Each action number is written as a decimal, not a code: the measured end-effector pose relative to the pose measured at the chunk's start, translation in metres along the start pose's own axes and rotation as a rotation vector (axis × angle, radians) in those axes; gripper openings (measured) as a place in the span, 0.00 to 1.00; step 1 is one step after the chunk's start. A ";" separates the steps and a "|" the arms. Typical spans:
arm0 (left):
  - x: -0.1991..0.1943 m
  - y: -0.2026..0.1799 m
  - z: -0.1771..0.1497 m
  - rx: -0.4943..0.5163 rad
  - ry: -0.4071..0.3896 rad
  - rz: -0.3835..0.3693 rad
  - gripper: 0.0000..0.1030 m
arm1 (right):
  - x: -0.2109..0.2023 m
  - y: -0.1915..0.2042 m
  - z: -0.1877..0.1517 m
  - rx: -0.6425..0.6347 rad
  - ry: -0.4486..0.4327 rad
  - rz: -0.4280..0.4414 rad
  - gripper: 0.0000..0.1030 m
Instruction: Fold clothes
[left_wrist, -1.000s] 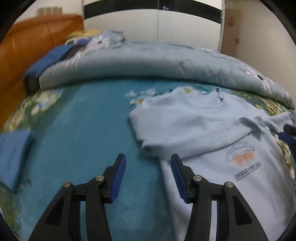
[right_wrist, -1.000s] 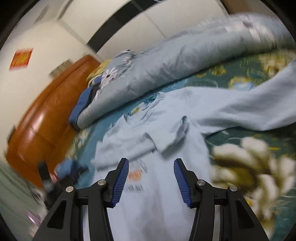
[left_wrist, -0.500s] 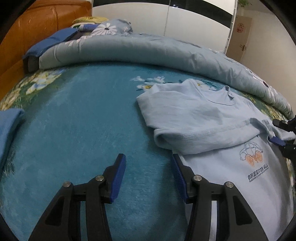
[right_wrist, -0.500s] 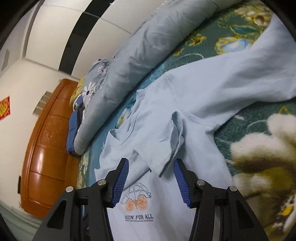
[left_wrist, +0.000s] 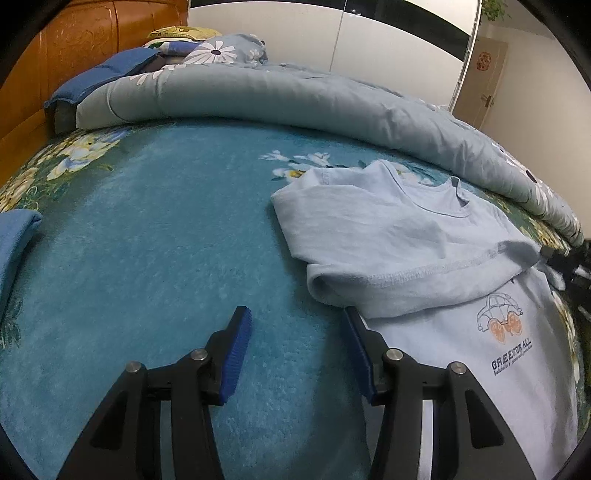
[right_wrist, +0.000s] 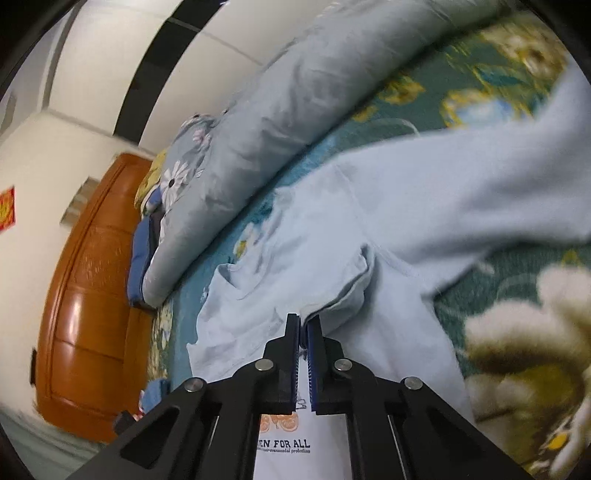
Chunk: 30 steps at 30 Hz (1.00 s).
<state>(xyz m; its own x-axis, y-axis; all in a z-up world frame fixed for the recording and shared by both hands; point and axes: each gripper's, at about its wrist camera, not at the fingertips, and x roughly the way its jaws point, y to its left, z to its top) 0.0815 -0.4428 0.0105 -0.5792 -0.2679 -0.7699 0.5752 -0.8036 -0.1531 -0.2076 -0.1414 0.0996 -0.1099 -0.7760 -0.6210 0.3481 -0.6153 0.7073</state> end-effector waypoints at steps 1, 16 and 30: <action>0.001 0.000 0.001 -0.002 0.002 0.001 0.50 | -0.004 0.009 0.008 -0.027 -0.006 0.004 0.04; 0.007 -0.025 0.010 -0.013 0.023 -0.129 0.50 | -0.061 0.080 0.065 -0.517 -0.051 -0.071 0.04; 0.024 -0.062 0.009 0.149 0.042 -0.014 0.53 | -0.064 0.050 0.075 -0.454 -0.044 -0.120 0.04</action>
<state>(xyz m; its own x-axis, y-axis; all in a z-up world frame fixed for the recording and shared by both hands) 0.0270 -0.4043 0.0072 -0.5604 -0.2365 -0.7937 0.4735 -0.8778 -0.0728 -0.2529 -0.1332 0.2004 -0.2104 -0.7144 -0.6673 0.7012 -0.5860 0.4062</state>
